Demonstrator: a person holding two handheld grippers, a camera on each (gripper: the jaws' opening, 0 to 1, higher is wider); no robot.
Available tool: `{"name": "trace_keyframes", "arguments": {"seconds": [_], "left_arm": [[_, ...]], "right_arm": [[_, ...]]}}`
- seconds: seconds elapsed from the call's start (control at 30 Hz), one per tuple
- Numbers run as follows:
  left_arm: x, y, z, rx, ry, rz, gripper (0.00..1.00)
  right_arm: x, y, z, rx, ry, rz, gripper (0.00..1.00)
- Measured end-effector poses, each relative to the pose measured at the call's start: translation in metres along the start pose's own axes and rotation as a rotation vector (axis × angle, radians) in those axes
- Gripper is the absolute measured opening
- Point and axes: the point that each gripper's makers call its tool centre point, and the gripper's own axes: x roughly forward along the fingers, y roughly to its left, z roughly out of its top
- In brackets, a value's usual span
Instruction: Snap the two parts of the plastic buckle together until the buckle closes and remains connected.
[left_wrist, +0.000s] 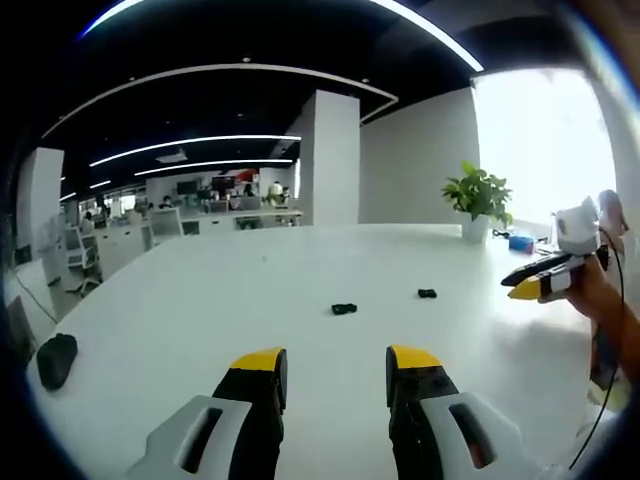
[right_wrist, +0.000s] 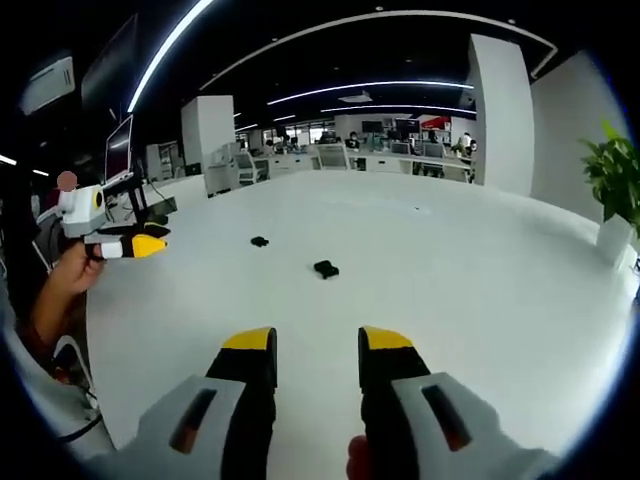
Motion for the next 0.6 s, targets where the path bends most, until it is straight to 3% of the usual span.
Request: {"name": "trace_keyframes", "arguments": {"seconds": [0.6], "left_arm": [[0.0065, 0.0004, 0.0087, 0.012, -0.009, -0.012, 0.40]], "right_arm": [[0.0101, 0.0013, 0.0058, -0.014, 0.004, 0.016, 0.32]]}}
